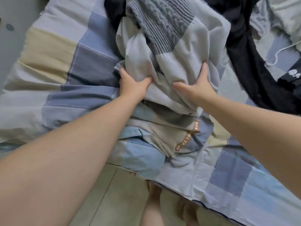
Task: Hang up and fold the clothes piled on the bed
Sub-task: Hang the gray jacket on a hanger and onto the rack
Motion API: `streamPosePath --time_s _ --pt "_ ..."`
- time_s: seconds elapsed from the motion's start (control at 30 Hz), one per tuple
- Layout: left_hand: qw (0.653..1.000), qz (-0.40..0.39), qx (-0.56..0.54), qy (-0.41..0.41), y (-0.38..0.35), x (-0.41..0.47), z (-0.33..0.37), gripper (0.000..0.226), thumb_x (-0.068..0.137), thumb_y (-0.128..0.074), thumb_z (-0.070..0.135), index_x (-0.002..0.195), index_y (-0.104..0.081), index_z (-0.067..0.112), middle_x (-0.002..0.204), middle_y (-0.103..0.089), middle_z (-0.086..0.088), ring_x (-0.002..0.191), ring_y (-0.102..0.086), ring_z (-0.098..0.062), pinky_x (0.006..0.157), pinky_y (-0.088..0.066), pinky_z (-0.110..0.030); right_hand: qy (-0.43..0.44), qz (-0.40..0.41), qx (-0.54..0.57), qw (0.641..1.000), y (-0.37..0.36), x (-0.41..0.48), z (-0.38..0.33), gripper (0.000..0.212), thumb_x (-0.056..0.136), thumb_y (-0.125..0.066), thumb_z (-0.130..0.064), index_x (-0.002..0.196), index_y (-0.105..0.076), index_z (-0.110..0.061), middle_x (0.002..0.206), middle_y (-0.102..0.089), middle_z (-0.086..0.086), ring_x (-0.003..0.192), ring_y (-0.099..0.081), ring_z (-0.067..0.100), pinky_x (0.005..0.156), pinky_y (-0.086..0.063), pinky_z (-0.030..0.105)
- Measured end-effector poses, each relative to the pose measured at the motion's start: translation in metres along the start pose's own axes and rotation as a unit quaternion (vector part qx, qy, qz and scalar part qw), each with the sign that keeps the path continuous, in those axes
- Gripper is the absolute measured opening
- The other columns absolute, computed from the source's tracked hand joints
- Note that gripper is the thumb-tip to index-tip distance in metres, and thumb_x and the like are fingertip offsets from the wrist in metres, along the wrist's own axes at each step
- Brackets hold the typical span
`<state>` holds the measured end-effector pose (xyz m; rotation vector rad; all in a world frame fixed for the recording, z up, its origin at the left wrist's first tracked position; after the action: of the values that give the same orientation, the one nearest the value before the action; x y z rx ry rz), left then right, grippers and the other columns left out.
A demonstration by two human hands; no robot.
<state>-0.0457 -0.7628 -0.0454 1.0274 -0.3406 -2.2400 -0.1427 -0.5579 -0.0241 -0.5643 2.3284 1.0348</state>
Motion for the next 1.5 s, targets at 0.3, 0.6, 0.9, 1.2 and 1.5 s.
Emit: streamPosePath --time_s 0.3,0.6,0.9,1.2,1.5 --pt "0.995 -0.083 0.049 0.035 -0.003 -0.053 -0.033 0.044 0.088 -0.049 -0.003 0.129 -0.051 0.011 0.122 -0.061 -0.009 0.11 -0.057 -0.03 0.096 -0.046 -0.034 0.013 0.005 -0.084 0.996 0.005 -0.021 0.03 0.03 0.088 -0.053 -0.01 0.116 -0.061 -0.015 0.107 -0.065 0.013 0.101 -0.059 0.035 0.081 -0.05 0.04" --pt "0.98 -0.164 0.066 0.09 -0.032 -0.232 -0.045 0.045 0.092 -0.046 -0.003 0.134 -0.05 0.013 0.132 -0.058 -0.008 0.112 -0.054 -0.027 0.087 -0.041 -0.029 -0.03 0.036 -0.035 0.998 0.108 -0.15 0.113 0.021 0.085 -0.052 -0.007 0.088 -0.065 -0.023 0.079 -0.065 0.0 0.082 -0.056 0.025 0.063 -0.04 0.032" --pt "0.961 -0.214 0.162 0.071 -0.133 -0.407 -0.012 0.019 0.095 -0.051 0.009 0.114 -0.049 0.009 0.121 -0.058 -0.013 0.102 -0.054 -0.03 0.076 -0.043 -0.033 -0.086 0.094 0.057 0.99 0.247 -0.268 0.23 0.017 0.087 -0.048 0.0 0.083 -0.063 -0.009 0.074 -0.057 0.004 0.072 -0.048 0.022 0.058 -0.035 0.031" --pt "0.895 -0.323 0.308 -0.002 -0.271 -0.531 -0.006 0.037 0.095 -0.059 0.018 0.13 -0.05 0.008 0.133 -0.056 -0.012 0.12 -0.054 -0.032 0.088 -0.043 -0.032 -0.178 0.175 0.12 0.961 0.347 -0.339 0.374 0.017 0.088 -0.05 -0.006 0.084 -0.063 -0.015 0.075 -0.058 -0.001 0.076 -0.05 0.022 0.059 -0.035 0.031" --pt "0.866 -0.402 0.294 -0.05 -0.327 -0.574 -0.013 0.021 0.09 -0.063 0.021 0.1 -0.055 0.003 0.091 -0.06 -0.01 0.084 -0.056 -0.031 0.074 -0.046 -0.039 -0.266 0.304 0.215 0.889 0.366 -0.367 0.461 0.029 0.095 -0.052 -0.014 0.123 -0.057 -0.016 0.11 -0.061 0.003 0.097 -0.057 0.025 0.08 -0.041 0.031"
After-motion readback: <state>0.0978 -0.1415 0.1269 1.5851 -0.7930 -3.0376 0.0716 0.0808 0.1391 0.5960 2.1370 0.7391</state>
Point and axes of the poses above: each hand's wrist, its own x-axis towards the middle knuckle, its own y-axis out of the back of the hand, z = x × y, the point moved 3 cm from there along x, towards the middle knuckle
